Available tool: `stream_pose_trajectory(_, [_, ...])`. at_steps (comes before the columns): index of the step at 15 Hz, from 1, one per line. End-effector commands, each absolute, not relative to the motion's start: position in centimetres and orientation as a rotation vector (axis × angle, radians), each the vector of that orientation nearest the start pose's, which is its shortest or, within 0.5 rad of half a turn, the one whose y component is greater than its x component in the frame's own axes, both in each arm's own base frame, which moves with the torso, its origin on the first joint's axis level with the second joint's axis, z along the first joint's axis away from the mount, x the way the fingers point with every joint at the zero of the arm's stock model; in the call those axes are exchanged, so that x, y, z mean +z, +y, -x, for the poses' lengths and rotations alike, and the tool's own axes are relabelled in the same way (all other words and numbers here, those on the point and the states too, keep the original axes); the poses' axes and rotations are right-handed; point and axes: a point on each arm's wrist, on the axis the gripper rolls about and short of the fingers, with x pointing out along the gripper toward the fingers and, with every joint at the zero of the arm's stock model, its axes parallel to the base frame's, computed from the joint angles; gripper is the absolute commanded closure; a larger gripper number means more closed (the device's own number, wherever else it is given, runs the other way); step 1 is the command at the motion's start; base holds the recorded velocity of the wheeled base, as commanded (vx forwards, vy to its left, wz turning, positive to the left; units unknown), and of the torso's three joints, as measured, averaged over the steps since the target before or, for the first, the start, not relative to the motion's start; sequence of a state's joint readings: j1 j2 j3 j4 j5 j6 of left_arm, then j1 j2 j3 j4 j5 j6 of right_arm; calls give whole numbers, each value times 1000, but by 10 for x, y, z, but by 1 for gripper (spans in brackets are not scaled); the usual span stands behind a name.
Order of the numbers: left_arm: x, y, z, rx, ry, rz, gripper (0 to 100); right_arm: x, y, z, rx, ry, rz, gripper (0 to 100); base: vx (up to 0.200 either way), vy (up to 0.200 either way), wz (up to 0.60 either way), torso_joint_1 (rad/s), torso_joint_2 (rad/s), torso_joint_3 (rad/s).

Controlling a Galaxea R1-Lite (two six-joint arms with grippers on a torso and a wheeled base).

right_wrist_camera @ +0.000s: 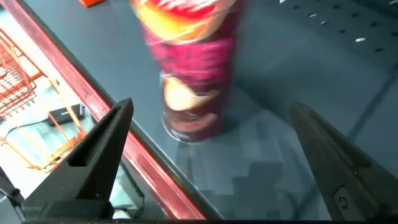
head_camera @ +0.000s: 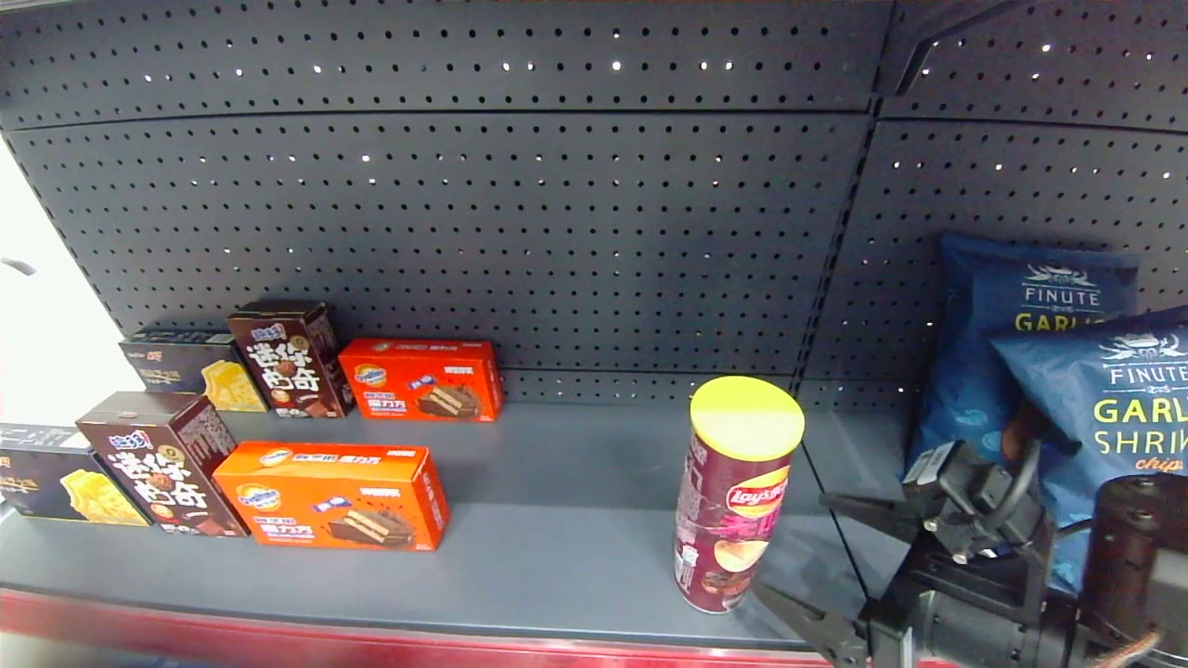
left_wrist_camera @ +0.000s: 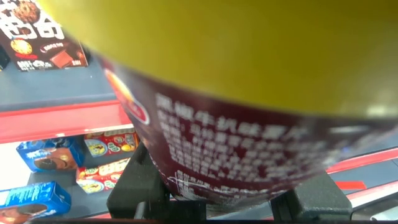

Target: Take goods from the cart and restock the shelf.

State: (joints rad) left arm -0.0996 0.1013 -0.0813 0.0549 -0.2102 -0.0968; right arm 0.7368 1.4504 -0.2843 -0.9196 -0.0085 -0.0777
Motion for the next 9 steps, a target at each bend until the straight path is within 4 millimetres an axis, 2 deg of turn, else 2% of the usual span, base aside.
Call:
stream_pose_trajectory(1, [101, -2, 22, -307, 70, 97, 100, 176, 113, -127, 728, 124, 147, 0, 0, 0, 0, 0, 0, 0])
stream_pose_trajectory(4, [116, -2, 27, -319, 17, 94, 100, 194, 82, -91, 703, 193, 178, 0, 0, 0, 0, 0, 0, 0])
stream_pose_trajectory(8, [156, -4, 36, -447, -70, 79, 100, 187, 46, -50, 716, 185, 171, 0, 0, 0, 0, 0, 0, 0])
stream_pose_trajectory(9, [159, -4, 36, -464, -71, 78, 100, 186, 44, -48, 719, 188, 171, 0, 0, 0, 0, 0, 0, 0])
